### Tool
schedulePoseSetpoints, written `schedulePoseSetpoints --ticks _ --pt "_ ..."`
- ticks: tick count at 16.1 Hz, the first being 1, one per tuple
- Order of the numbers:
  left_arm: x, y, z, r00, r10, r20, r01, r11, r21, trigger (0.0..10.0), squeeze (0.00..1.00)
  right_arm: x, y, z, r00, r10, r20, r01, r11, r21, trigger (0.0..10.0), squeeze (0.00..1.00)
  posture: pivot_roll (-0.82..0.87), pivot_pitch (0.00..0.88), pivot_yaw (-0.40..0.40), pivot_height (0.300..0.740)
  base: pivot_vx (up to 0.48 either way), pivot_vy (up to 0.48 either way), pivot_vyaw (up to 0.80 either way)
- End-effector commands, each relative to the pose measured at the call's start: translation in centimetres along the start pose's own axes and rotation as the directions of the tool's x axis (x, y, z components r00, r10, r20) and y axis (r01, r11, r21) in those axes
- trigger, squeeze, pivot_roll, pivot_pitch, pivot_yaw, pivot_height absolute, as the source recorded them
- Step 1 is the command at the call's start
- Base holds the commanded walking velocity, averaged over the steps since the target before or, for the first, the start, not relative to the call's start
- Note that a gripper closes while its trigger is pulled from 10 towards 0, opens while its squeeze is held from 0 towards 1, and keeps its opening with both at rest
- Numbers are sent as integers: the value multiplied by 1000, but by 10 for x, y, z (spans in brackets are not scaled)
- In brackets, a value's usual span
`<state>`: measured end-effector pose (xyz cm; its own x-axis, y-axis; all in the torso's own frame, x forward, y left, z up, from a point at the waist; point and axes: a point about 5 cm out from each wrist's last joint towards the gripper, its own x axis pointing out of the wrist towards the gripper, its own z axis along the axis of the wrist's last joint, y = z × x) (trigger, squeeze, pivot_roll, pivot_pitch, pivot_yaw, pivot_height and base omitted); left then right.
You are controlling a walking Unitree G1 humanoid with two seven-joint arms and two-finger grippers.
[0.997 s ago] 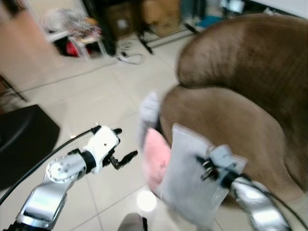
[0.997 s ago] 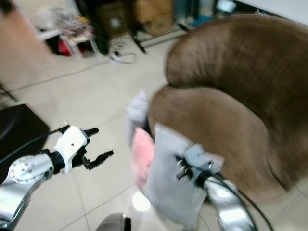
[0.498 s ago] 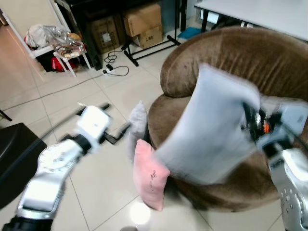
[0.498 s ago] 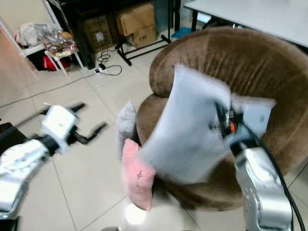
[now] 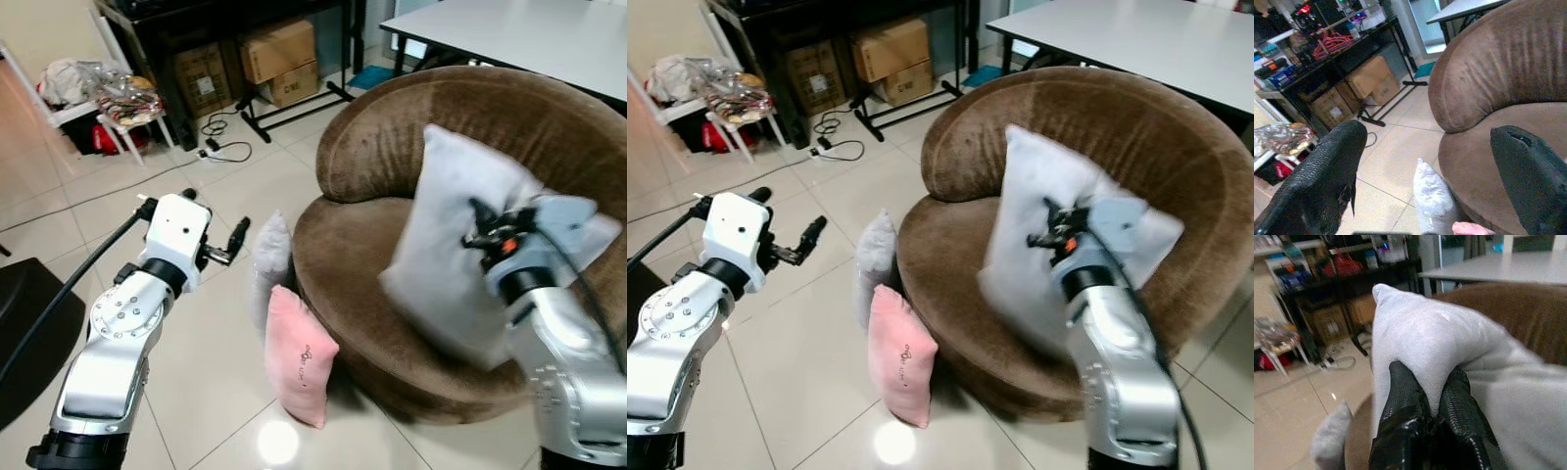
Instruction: Move the pillow to the sofa from floor
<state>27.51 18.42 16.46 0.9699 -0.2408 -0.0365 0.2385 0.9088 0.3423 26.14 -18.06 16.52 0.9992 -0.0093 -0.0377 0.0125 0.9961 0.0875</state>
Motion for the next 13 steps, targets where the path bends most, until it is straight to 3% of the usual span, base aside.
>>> schedulePoseSetpoints --ticks 1,5,13 --pt "-1 5 0 999 36 0 -36 999 17 10000 0 2 7 7 999 4 37 -3 1000 -6 10000 0 -87 0 82 740 0 -300 0" --pt "3 5 2 1000 25 -2 -25 999 39 10000 0 11 15 4 1000 -21 1 21 1000 7 10000 0 -78 0 93 740 0 -358 0" --pt "0 3 -1 1000 15 -9 -14 998 53 10000 0 10 27 -3 1000 5 -18 -5 1000 -5 10000 0 -67 0 94 740 0 -304 0"
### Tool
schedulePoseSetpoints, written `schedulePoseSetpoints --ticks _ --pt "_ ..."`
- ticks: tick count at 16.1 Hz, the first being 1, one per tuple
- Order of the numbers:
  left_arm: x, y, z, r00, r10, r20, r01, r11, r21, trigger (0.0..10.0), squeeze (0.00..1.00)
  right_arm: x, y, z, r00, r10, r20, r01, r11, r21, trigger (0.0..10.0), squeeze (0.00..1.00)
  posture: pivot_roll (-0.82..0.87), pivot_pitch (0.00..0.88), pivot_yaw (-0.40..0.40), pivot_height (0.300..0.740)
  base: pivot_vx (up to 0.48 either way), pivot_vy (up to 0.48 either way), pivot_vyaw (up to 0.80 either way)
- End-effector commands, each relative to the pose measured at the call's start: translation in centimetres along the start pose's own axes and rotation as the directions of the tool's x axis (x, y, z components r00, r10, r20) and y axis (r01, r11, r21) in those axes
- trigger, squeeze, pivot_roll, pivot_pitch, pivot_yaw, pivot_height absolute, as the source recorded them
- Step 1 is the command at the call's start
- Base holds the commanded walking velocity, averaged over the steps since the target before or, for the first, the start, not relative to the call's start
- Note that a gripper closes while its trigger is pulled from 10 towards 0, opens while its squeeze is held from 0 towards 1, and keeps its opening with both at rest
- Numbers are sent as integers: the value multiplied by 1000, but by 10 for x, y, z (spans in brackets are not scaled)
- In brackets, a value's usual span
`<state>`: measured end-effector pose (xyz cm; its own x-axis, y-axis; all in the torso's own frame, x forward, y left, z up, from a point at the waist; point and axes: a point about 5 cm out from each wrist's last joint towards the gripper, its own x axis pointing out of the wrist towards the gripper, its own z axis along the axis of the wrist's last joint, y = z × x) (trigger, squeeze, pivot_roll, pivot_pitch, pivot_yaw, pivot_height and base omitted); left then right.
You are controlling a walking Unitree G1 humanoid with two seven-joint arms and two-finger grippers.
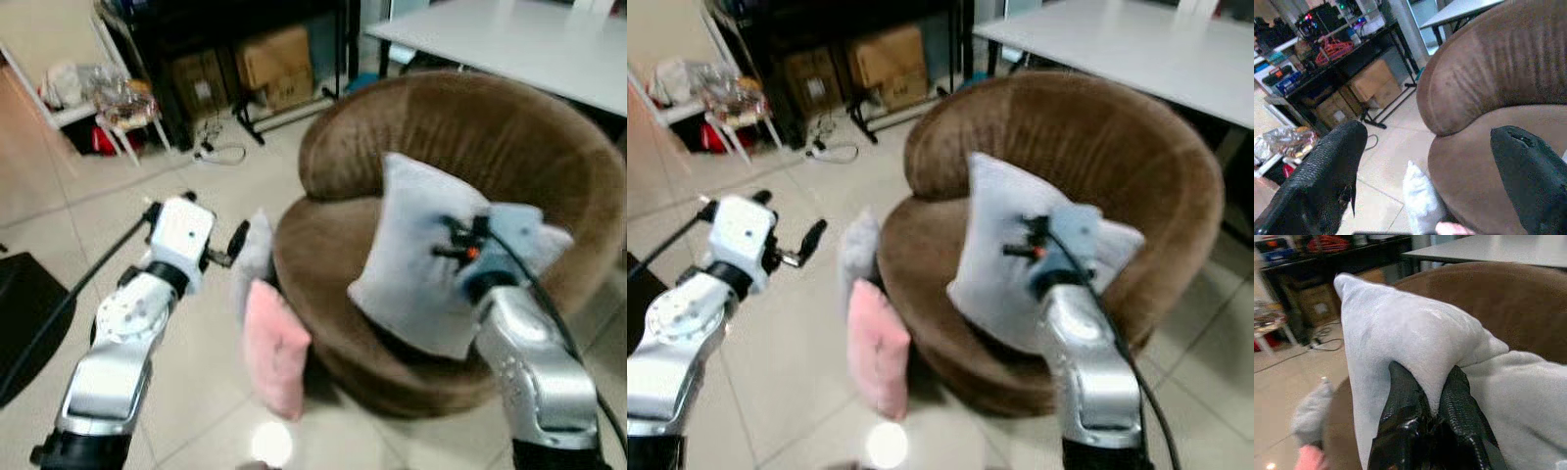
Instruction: Move the pillow to the sofa from floor
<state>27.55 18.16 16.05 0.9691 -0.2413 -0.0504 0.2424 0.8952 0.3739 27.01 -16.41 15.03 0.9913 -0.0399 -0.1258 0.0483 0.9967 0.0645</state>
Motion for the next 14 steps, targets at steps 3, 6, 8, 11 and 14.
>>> schedulePoseSetpoints --ticks 3,6,8,11,14 --pt "-3 7 -1 1000 8 -6 -7 1000 23 10000 0 -2 14 11 997 46 61 -46 999 3 10000 0 -67 0 100 740 0 -182 0" --pt "-1 11 0 999 33 -2 -33 999 -9 10000 0 -1 16 11 997 55 59 -55 998 -3 10000 0 -66 0 100 740 0 0 0" --pt "-1 11 0 1000 20 1 -20 999 -26 10000 0 0 17 11 996 60 60 -59 998 -8 10000 0 -67 0 98 740 0 0 0" --pt "-3 9 0 1000 0 7 1 1000 -31 10000 0 0 17 10 996 62 58 -61 998 -13 10000 0 -62 0 89 740 268 0 0" --pt "-5 8 1 1000 -10 9 10 999 -40 10000 0 1 19 10 996 76 55 -75 997 -23 10000 0 -62 0 89 740 295 0 0"
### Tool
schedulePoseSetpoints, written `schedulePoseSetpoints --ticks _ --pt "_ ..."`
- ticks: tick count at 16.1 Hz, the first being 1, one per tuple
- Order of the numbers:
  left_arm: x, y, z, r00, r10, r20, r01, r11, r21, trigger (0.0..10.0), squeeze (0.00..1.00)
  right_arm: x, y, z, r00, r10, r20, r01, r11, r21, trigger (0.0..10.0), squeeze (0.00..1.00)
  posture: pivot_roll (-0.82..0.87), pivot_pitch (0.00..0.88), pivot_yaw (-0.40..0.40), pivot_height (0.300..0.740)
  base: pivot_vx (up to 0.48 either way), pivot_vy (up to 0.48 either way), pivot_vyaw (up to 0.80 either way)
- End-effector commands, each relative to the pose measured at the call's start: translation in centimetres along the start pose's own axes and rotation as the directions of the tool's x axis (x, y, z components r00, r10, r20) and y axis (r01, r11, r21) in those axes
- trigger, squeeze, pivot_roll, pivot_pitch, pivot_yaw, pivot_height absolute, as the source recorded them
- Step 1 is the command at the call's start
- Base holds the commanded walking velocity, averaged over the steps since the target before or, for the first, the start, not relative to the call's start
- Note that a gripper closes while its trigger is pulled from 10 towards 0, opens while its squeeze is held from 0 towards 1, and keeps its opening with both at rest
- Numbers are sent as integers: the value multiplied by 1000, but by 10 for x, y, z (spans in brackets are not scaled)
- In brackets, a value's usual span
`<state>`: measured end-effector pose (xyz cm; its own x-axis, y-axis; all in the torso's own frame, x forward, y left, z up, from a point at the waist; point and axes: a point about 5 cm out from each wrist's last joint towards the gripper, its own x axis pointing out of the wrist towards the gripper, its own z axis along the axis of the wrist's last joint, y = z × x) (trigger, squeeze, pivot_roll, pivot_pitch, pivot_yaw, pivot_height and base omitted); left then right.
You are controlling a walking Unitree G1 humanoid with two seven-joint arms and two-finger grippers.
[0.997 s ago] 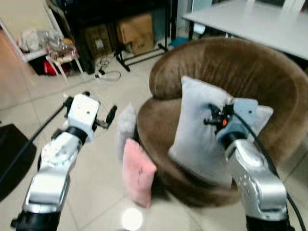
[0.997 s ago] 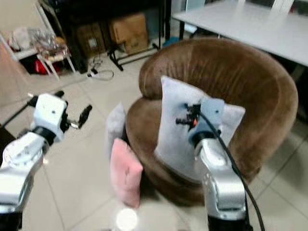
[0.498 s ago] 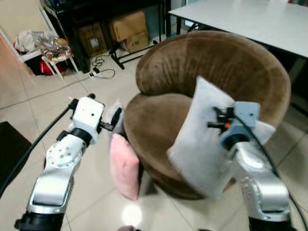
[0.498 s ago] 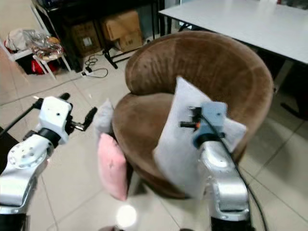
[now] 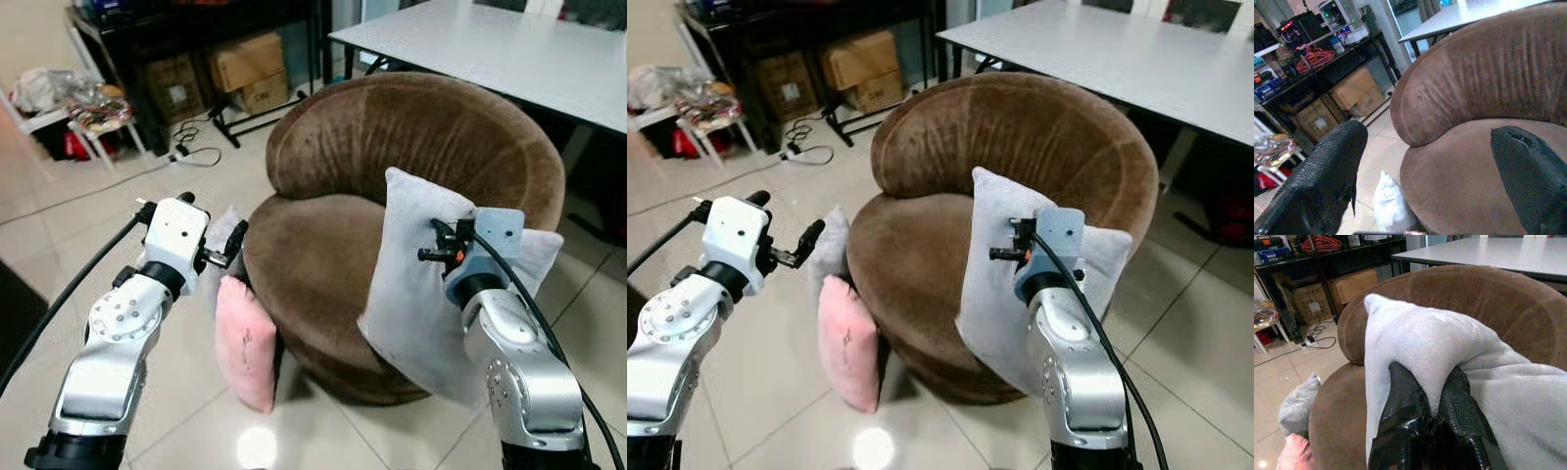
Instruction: Move the pillow to the sofa from floor
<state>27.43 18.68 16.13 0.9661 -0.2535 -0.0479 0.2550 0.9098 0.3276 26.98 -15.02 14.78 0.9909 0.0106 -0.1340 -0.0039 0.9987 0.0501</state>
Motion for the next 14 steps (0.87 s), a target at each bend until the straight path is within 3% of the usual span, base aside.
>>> schedulePoseSetpoints --ticks 1,3,7,14 --pt "-3 3 2 1000 -6 1 6 1000 10 10000 0 1 5 14 997 27 67 -27 1000 -7 10000 0 -62 0 89 740 334 0 0" --pt "-4 2 1 1000 -7 -2 7 1000 12 10000 0 2 4 14 998 22 65 -22 1000 -6 10000 0 -62 0 89 740 337 0 0" --pt "-4 3 1 1000 -9 1 9 1000 15 10000 0 2 4 12 998 28 54 -28 1000 -7 10000 0 -62 0 89 740 339 0 -773" --pt "-2 2 0 1000 -18 -4 18 1000 23 10000 0 4 1 12 998 22 53 -20 999 -49 10000 0 -55 0 74 740 340 0 0"
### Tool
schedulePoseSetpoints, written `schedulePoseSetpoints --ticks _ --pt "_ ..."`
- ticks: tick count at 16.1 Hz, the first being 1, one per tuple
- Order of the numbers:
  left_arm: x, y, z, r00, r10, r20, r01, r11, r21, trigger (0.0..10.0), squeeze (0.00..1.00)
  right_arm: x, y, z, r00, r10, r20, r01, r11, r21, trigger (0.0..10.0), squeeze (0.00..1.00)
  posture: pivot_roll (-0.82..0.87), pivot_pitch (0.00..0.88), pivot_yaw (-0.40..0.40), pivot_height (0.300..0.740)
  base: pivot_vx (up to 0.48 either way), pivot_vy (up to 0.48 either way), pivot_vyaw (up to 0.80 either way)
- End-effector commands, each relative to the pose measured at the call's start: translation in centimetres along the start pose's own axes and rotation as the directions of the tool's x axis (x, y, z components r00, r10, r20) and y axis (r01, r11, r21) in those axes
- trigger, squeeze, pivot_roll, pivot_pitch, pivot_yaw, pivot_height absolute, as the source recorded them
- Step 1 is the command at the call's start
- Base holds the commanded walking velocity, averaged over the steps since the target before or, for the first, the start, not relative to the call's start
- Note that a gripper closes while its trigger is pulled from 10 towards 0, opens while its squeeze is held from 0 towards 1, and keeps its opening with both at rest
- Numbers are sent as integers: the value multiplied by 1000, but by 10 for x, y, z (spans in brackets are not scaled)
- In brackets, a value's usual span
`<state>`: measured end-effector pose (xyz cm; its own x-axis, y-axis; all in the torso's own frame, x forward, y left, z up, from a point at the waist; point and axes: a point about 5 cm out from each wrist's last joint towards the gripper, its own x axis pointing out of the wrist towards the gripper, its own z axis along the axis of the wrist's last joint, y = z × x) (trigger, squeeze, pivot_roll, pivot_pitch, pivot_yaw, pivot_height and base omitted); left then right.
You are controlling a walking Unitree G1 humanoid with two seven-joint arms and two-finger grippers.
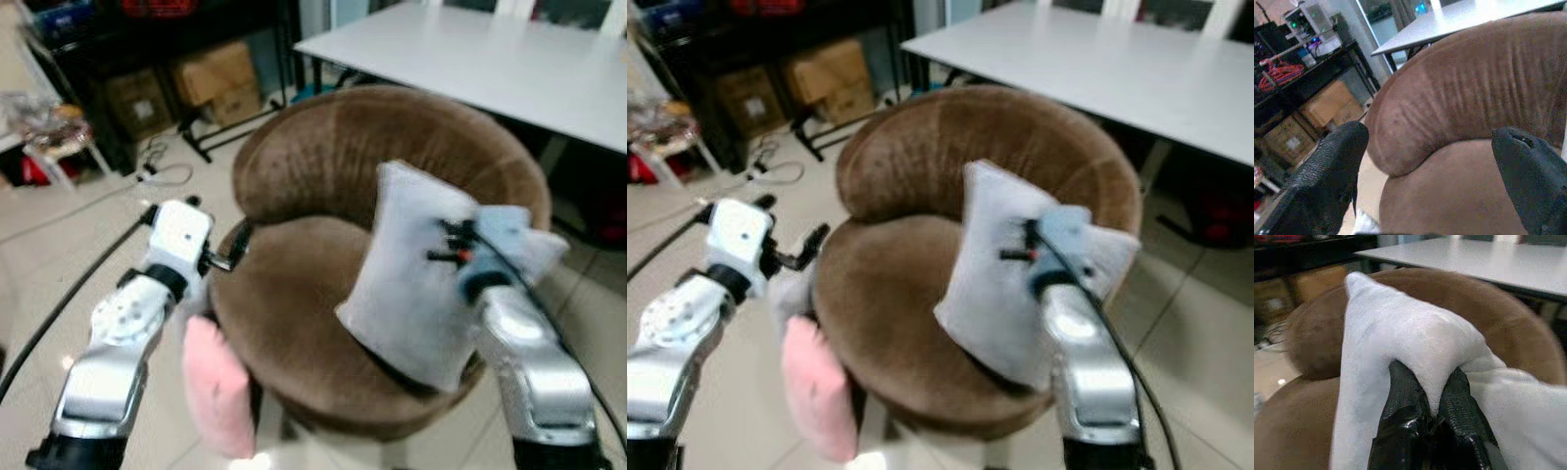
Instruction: Move the pillow to the sofa from floor
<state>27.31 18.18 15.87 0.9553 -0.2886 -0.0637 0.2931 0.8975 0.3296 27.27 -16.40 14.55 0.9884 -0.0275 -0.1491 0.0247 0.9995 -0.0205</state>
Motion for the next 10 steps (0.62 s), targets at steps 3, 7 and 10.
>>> schedulePoseSetpoints --ticks 3,7,10 --pt "-4 7 0 1000 18 -3 -18 1000 19 10000 0 2 15 15 995 66 69 -66 998 -2 10000 0 -52 0 67 740 335 0 0" --pt "-4 5 0 1000 17 -5 -17 1000 19 10000 0 4 16 16 995 74 71 -73 997 -7 10000 0 -54 0 64 740 329 0 0" --pt "-7 -4 -4 996 -80 -30 82 996 45 10000 0 7 20 19 996 86 32 -87 996 15 10000 0 -54 0 62 740 0 0 0"
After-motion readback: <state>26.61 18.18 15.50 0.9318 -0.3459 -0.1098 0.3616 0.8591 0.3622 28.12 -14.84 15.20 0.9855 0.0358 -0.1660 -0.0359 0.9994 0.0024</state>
